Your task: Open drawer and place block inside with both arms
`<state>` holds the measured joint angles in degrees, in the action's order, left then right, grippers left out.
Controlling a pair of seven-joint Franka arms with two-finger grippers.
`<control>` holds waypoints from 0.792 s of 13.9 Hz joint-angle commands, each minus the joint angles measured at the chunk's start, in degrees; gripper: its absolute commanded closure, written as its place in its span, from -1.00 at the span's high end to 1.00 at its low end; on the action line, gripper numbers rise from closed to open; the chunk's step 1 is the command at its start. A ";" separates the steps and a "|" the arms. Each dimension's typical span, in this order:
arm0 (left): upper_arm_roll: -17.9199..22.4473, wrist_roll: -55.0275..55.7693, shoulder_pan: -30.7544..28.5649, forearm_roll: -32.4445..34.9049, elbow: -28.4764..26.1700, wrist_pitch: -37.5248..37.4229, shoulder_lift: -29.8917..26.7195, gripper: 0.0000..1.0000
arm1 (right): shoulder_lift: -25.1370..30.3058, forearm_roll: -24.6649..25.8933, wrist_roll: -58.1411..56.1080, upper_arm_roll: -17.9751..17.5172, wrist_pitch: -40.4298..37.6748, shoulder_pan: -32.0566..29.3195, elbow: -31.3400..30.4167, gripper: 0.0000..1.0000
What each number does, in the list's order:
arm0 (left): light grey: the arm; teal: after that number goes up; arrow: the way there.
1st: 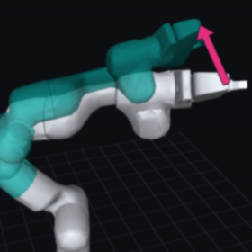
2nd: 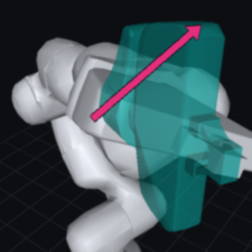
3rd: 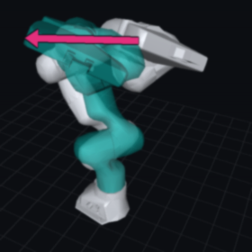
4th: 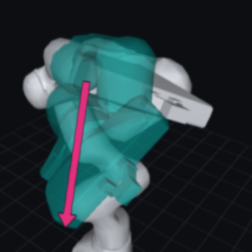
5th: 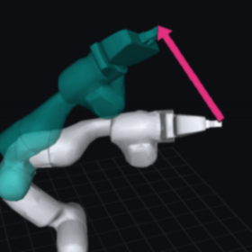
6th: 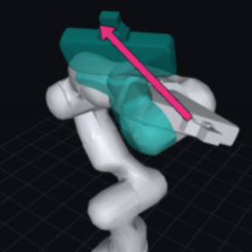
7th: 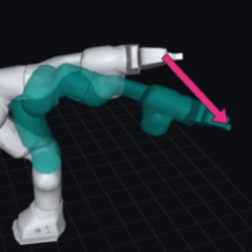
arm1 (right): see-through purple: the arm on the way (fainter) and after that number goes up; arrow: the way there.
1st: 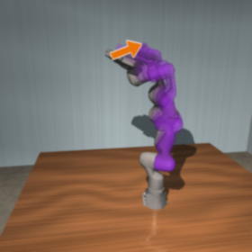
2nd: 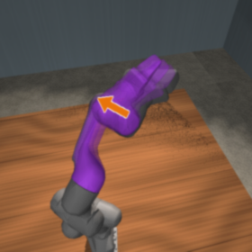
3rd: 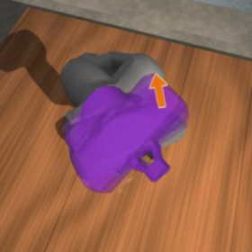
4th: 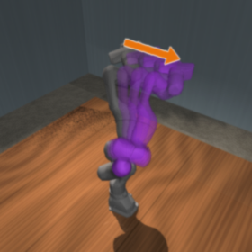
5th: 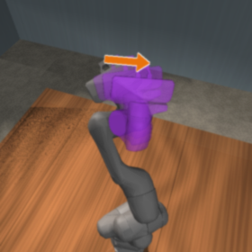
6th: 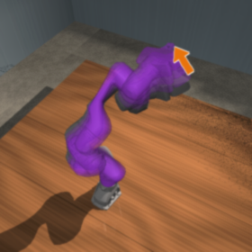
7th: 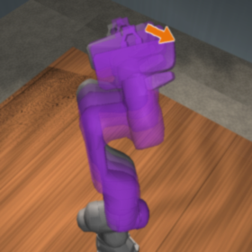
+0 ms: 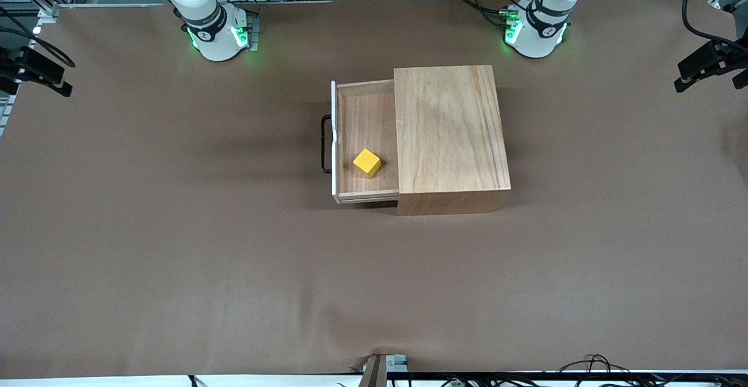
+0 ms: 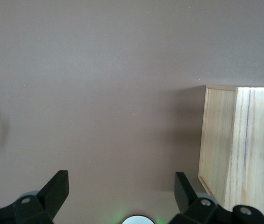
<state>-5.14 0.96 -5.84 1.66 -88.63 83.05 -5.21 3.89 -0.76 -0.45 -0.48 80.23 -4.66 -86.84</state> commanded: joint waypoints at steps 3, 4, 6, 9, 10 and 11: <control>-0.31 -1.75 -0.76 -1.31 -0.14 -0.52 -1.12 1.00 | 0.42 0.06 1.77 -0.49 -1.66 -0.43 -0.61 1.00; -0.40 -2.01 -0.67 -1.31 0.04 -0.52 -0.94 1.00 | 0.33 0.06 1.86 -0.49 -1.40 -0.35 0.00 1.00; -0.40 -2.02 -0.67 -1.31 0.56 -0.52 -0.59 1.00 | -0.20 -0.03 1.77 -0.49 -1.48 -0.35 0.97 1.00; -0.58 -1.93 -0.49 -1.40 1.61 -0.52 -0.24 1.00 | -0.29 -0.03 1.77 -0.66 -1.75 0.18 0.97 1.00; -0.58 -1.84 -0.40 -1.40 1.62 -0.52 -0.24 1.00 | -0.29 -0.03 1.77 -0.66 -1.75 0.27 1.06 1.00; -0.66 -1.84 -0.32 -1.40 1.62 -0.52 -0.24 1.00 | -0.29 -0.03 1.86 -0.66 -1.66 0.27 1.06 1.00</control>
<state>-5.53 0.01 -5.81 1.60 -87.93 83.08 -5.22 3.83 -0.83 0.42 -0.98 79.00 -4.61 -86.66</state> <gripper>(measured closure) 0.000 0.000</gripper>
